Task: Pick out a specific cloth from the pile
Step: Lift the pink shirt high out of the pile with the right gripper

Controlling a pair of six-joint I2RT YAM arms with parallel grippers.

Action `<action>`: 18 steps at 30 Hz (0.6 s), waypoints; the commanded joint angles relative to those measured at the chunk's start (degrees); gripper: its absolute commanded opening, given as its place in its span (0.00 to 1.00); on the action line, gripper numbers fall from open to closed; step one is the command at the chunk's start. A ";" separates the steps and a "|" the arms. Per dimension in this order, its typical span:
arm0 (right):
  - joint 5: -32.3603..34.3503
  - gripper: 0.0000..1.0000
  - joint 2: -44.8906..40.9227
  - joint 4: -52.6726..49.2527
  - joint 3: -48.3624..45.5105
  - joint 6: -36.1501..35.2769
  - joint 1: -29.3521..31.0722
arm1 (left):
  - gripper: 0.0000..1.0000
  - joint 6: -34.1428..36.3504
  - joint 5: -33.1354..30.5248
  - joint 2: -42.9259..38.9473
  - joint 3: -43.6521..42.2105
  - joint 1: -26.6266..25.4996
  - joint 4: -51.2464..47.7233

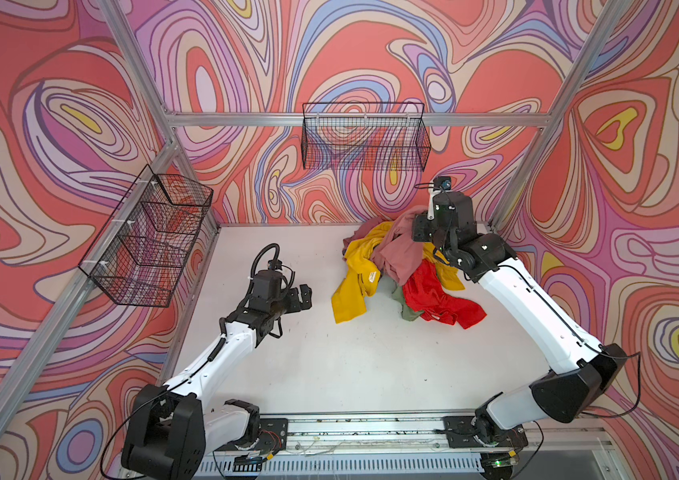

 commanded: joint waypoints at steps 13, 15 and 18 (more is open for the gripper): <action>-1.91 0.00 0.08 -2.43 9.80 -1.58 -5.59 | 0.99 -0.40 1.70 4.20 3.46 -5.87 2.31; -2.15 0.00 -0.40 -2.36 9.77 -1.49 -6.54 | 0.98 -0.19 1.46 4.31 3.66 -6.33 2.07; -3.87 0.00 -1.33 -1.58 10.64 -1.10 -7.79 | 0.98 -0.24 0.57 4.16 3.92 -6.34 1.72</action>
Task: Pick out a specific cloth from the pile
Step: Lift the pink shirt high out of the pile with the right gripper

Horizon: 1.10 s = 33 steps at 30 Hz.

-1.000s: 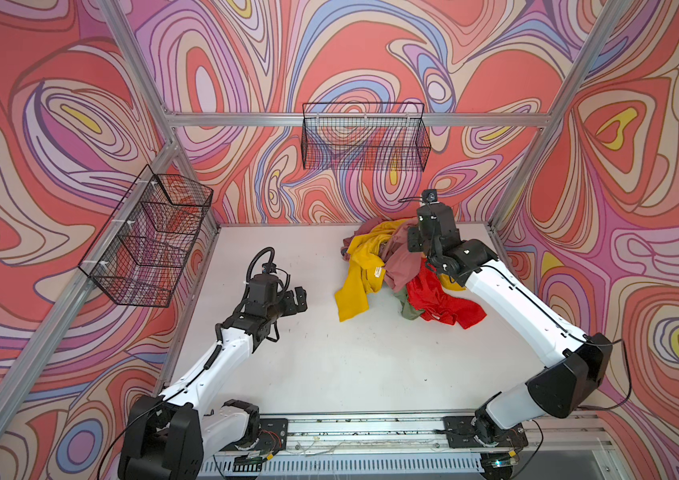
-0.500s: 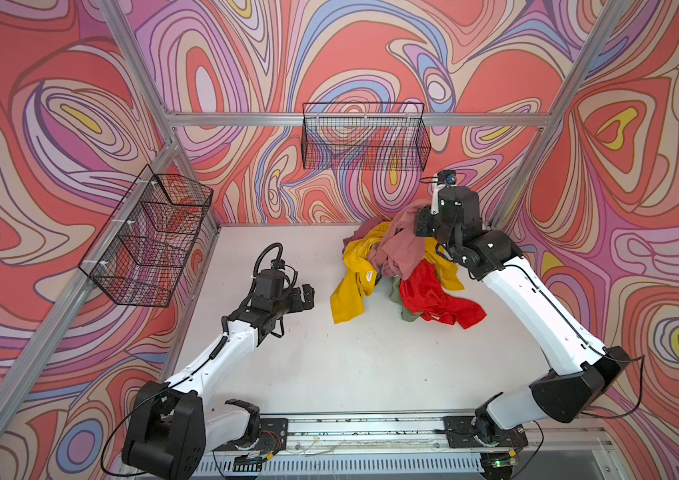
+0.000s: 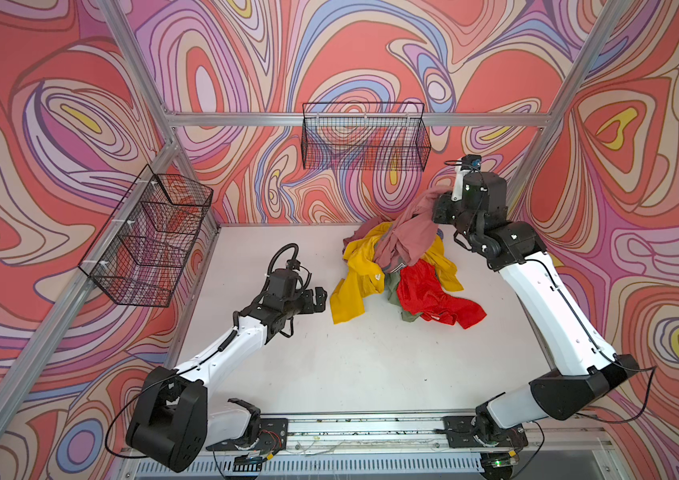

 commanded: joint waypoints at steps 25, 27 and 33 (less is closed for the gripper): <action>-12.21 0.00 3.73 4.04 22.71 -8.78 -2.09 | 0.98 -2.97 -8.89 11.67 15.42 -3.41 -1.96; -11.53 0.00 4.39 3.79 24.47 -10.74 -2.25 | 0.98 -3.12 -10.29 14.24 18.40 -5.05 -4.77; -11.45 0.00 5.98 3.04 29.83 -13.24 -3.63 | 0.97 -6.48 -14.83 18.12 24.43 -8.98 -12.18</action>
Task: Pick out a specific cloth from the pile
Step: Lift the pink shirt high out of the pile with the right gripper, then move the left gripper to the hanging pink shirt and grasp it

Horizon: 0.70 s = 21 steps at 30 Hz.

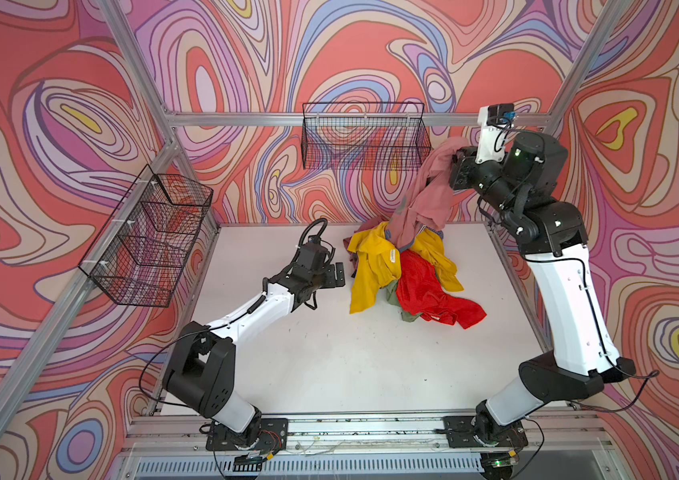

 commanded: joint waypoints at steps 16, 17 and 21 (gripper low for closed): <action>-18.46 0.00 -6.25 5.90 -19.16 -1.38 -1.54 | 0.97 -0.79 -13.16 -3.98 5.49 -5.66 -14.84; -19.26 0.00 -7.31 6.86 -21.90 -0.32 -1.45 | 0.97 -0.78 -13.34 -5.20 4.12 -5.71 -14.32; -19.91 0.00 -10.39 10.88 -30.37 2.61 0.29 | 0.98 1.20 -13.33 -9.97 -0.85 -5.74 -13.01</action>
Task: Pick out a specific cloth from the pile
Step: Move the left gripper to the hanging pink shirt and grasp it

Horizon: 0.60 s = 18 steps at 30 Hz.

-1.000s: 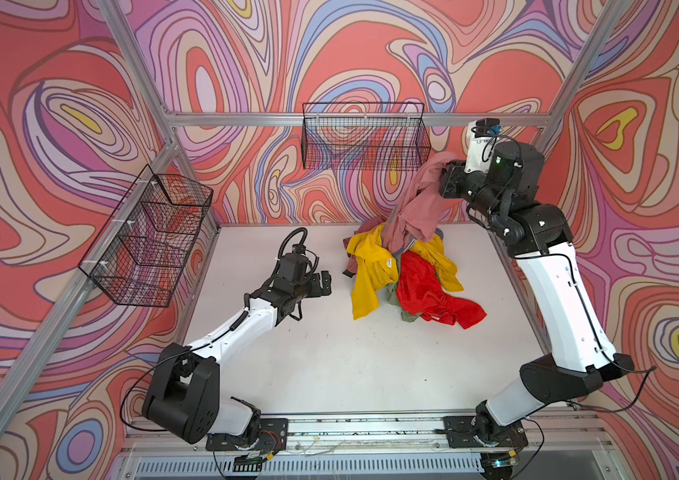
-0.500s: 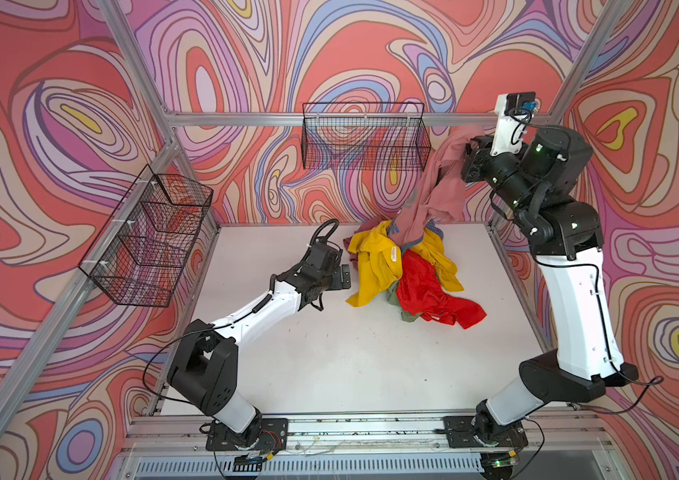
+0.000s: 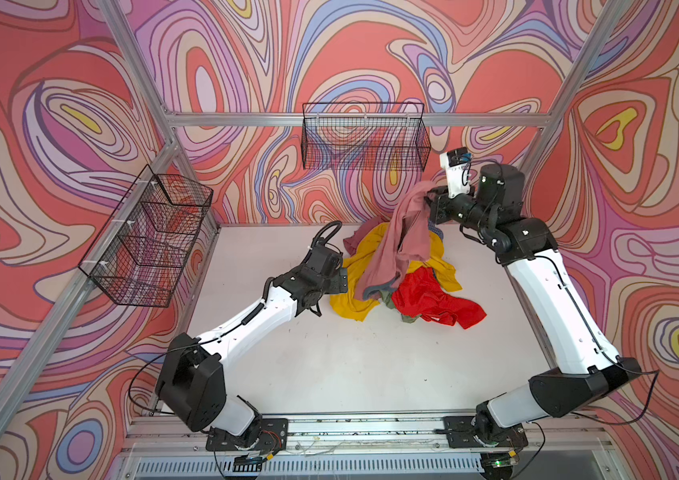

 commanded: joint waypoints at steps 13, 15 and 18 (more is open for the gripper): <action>-0.50 0.00 -2.13 9.69 -7.92 9.13 5.85 | 1.00 19.38 28.48 -9.02 -7.90 -0.92 20.29; 0.55 0.00 -1.56 9.12 -7.36 9.20 5.84 | 1.00 20.33 33.83 -7.17 -6.29 -0.92 22.36; 0.80 0.00 -1.66 10.09 -8.21 10.68 5.81 | 1.00 20.24 40.69 -3.51 -3.94 -0.99 23.95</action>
